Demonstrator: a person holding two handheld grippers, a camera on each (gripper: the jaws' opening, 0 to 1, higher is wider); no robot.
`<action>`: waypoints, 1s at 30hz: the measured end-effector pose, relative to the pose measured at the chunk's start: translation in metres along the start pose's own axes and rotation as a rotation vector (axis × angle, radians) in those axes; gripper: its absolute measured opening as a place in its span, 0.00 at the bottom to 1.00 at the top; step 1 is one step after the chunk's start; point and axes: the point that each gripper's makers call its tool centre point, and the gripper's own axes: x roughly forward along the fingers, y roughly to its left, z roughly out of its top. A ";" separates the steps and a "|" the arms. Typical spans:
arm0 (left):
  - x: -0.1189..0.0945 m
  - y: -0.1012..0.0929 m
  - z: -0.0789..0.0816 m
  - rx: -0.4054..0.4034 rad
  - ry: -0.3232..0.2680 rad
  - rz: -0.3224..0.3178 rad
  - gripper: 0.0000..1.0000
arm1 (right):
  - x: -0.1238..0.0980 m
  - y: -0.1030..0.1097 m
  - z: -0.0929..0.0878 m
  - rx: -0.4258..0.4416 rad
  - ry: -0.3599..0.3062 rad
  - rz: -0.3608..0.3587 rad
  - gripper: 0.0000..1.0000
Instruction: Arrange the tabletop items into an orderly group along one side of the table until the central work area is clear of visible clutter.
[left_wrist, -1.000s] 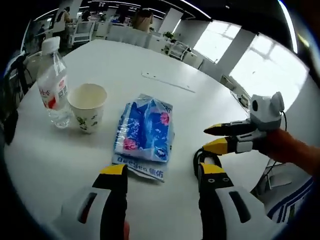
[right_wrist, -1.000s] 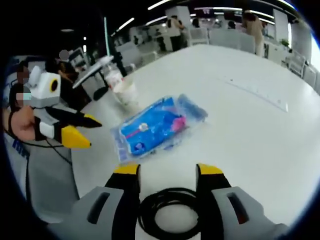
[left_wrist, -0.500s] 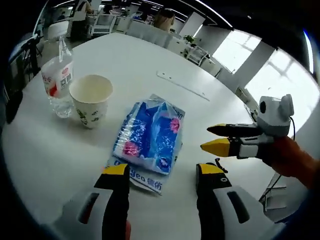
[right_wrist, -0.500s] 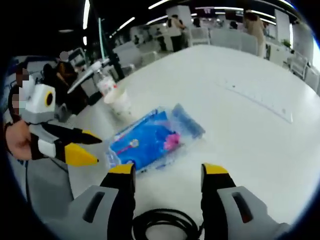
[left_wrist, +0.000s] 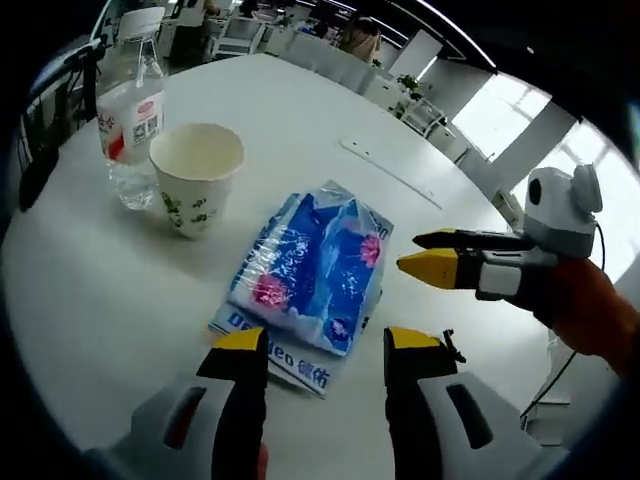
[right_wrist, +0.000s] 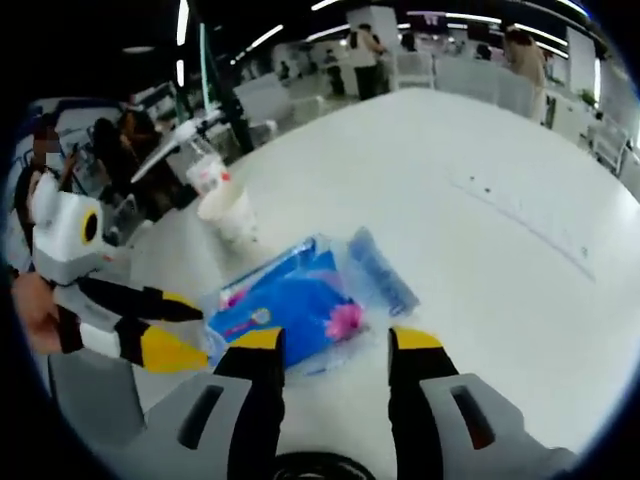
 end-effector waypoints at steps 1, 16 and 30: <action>0.000 0.001 0.001 0.007 -0.003 0.007 0.43 | 0.003 -0.002 0.001 0.017 0.003 -0.007 0.34; 0.016 0.007 -0.003 -0.017 0.015 0.052 0.29 | 0.039 -0.007 0.030 -0.051 0.012 -0.031 0.21; 0.014 0.033 -0.008 0.044 0.030 0.088 0.00 | 0.038 0.002 0.017 -0.031 -0.024 -0.018 0.00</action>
